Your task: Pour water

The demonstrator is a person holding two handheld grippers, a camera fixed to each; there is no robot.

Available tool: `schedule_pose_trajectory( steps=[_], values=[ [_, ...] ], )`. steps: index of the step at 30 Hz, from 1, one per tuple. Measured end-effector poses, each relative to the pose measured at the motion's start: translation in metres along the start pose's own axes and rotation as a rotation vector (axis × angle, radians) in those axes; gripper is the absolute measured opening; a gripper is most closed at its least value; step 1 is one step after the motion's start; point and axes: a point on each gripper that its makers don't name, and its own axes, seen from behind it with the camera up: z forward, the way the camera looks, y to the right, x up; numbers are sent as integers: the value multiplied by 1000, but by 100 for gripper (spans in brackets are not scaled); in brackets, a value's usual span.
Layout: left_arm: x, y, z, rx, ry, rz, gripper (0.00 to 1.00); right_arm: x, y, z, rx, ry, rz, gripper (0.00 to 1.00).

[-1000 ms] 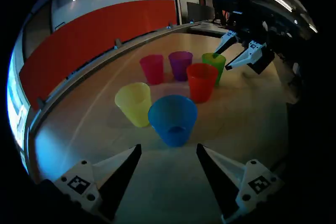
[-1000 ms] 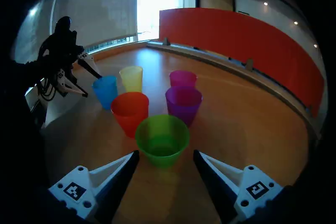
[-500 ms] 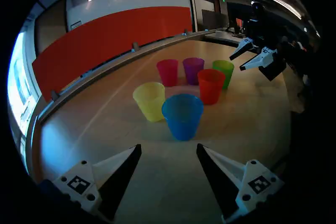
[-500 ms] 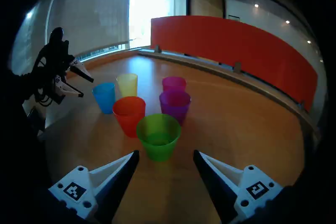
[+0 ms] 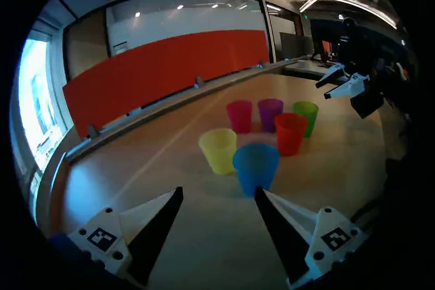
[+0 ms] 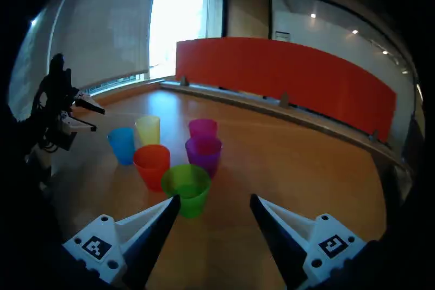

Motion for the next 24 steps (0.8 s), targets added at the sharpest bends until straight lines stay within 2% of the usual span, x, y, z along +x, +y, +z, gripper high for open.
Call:
schedule_pose_trajectory(
  steps=[12, 18, 24],
  values=[
    [21, -52, -13, 189, 138, -132, 98, 28, 30, -6, -144, 114, 74, 99],
    [32, -70, -23, 274, 216, -200, 98, 46, 44, -8, -228, 181, 91, 99],
    [51, -82, -35, 348, 298, -248, 98, 62, 56, -11, -312, 256, 98, 99]
  ],
)
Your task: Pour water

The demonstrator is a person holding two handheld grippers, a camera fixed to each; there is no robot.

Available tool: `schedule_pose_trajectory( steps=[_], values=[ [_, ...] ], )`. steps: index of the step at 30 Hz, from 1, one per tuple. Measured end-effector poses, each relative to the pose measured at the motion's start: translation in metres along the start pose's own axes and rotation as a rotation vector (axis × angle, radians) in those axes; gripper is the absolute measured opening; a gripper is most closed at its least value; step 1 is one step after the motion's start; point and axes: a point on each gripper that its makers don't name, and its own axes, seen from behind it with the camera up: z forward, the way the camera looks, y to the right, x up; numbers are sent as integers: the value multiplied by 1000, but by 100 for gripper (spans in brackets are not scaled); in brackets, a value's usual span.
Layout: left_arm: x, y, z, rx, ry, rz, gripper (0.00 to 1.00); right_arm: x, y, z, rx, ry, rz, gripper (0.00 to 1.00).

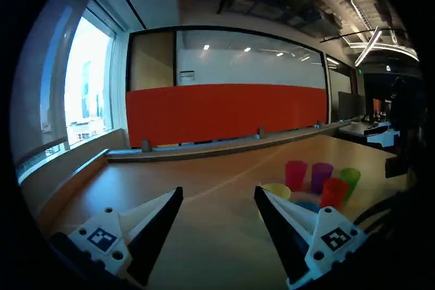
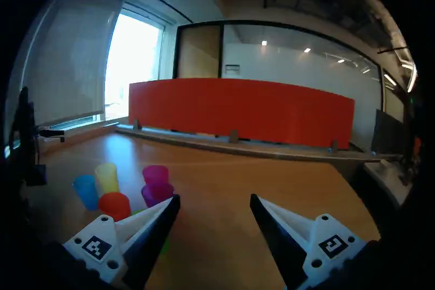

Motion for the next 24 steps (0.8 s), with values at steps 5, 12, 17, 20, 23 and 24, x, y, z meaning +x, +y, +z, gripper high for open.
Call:
schedule_pose_trajectory(
  steps=[5, 12, 17, 20, 23, 24],
  values=[
    [14, -3, 1, 50, 53, -30, 98, 9, 13, 4, -98, 65, 14, 99],
    [24, -5, 7, 102, 99, -59, 98, 23, 25, 1, -212, 149, 25, 99],
    [30, -6, 12, 135, 122, -82, 98, 34, 32, -5, -283, 198, 42, 99],
    [32, -6, 12, 151, 134, -104, 98, 35, 31, -7, -295, 215, 54, 99],
    [31, -5, 13, 157, 133, -120, 98, 35, 29, -6, -293, 216, 64, 99],
    [30, -5, 13, 159, 131, -124, 98, 34, 29, -6, -291, 214, 67, 99]
  ],
)
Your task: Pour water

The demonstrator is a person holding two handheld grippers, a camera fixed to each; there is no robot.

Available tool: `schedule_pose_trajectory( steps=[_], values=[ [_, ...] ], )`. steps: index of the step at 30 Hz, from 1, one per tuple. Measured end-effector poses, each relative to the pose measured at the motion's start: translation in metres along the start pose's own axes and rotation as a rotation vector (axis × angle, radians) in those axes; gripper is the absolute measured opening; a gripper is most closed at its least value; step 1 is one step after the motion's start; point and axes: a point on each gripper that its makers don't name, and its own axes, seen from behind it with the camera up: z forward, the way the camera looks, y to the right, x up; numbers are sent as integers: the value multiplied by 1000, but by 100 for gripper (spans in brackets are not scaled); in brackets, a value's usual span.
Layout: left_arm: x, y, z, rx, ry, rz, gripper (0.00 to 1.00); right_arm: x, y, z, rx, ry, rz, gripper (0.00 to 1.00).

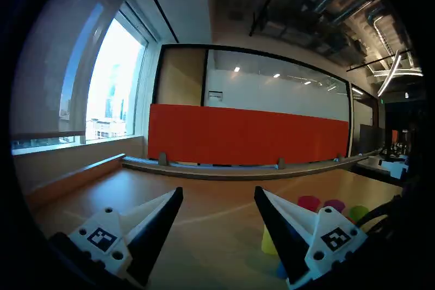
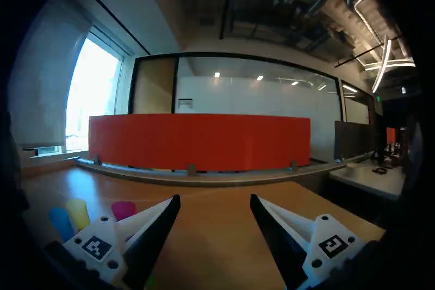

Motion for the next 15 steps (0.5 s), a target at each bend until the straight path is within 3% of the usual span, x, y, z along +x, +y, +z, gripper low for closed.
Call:
schedule_pose_trajectory(
  steps=[3, 9, 15],
  values=[
    [-1, 0, 0, 10, -3, 11, 98, 3, 0, 1, -5, -1, 6, 99],
    [-5, 14, 1, 5, -7, 51, 97, 8, -4, 3, -3, -1, 26, 99],
    [-10, 19, 3, 13, 13, 43, 98, 14, -8, 5, 2, -8, 33, 99]
  ],
)
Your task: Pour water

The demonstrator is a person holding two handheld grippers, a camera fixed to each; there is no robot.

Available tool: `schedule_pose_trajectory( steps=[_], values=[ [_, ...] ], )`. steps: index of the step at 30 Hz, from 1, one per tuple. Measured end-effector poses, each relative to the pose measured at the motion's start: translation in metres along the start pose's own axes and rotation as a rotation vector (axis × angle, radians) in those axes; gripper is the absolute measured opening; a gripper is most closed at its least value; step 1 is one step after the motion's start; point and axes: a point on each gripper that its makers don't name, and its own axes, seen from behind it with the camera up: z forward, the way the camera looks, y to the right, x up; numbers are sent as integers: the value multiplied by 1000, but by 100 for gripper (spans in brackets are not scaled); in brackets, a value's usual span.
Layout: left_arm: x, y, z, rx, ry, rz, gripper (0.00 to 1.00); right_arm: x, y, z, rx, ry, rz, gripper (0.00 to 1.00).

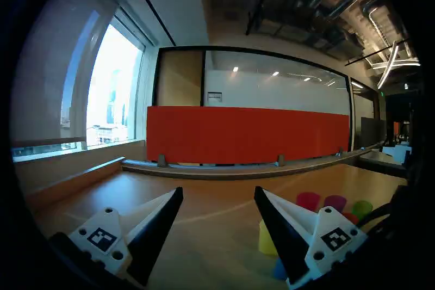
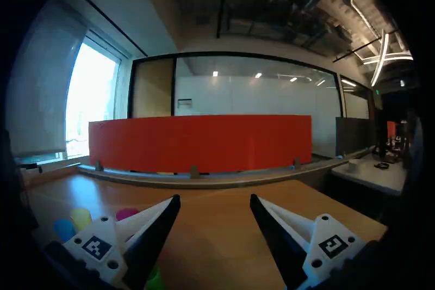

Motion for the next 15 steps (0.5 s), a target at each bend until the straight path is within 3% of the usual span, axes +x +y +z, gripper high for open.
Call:
schedule_pose_trajectory(
  steps=[15],
  values=[
    [-28, -18, 3, 25, 8, 19, 98, 18, 5, 0, -53, 29, -52, 99]
  ],
)
